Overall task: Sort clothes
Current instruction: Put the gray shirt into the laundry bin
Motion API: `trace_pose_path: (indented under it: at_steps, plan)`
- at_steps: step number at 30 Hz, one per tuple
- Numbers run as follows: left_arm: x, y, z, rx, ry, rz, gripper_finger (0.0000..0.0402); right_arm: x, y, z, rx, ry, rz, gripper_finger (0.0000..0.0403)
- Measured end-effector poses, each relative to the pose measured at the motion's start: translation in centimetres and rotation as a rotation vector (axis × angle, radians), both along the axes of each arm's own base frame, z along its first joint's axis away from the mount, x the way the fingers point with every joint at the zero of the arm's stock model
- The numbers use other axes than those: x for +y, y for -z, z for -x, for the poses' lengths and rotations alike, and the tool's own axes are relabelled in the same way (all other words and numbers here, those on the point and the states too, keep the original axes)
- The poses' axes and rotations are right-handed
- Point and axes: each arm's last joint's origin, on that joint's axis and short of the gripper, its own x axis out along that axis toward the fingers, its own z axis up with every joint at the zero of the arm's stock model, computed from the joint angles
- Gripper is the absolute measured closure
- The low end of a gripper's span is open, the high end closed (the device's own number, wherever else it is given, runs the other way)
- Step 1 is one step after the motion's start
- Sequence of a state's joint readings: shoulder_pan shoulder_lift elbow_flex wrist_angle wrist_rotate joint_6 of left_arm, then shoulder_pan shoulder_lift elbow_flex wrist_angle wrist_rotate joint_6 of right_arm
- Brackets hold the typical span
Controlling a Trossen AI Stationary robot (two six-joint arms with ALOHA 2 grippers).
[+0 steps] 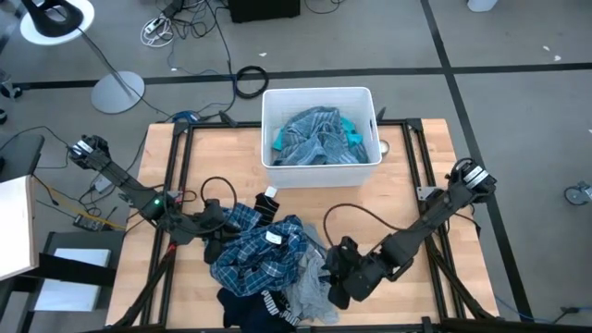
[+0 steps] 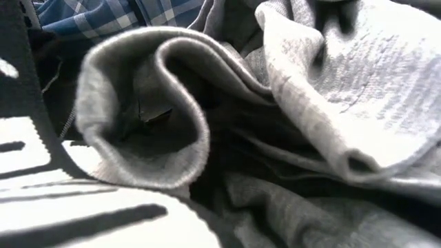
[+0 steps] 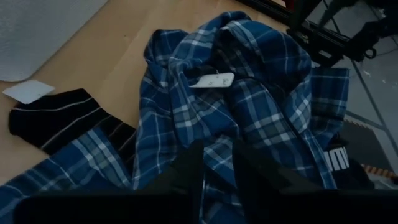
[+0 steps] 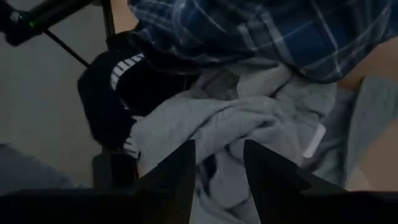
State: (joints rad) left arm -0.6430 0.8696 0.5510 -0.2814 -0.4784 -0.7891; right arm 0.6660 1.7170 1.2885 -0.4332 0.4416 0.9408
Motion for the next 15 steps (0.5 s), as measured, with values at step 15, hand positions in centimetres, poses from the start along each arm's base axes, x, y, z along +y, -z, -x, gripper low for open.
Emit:
trace_pose_path:
  at_steps: [15]
  plan:
    - [-0.1, 0.0, 0.0, 0.019, 0.023, 0.046, 0.0312, -5.9, 5.6, -2.1, -0.041, 0.001, -0.008, 0.0304]
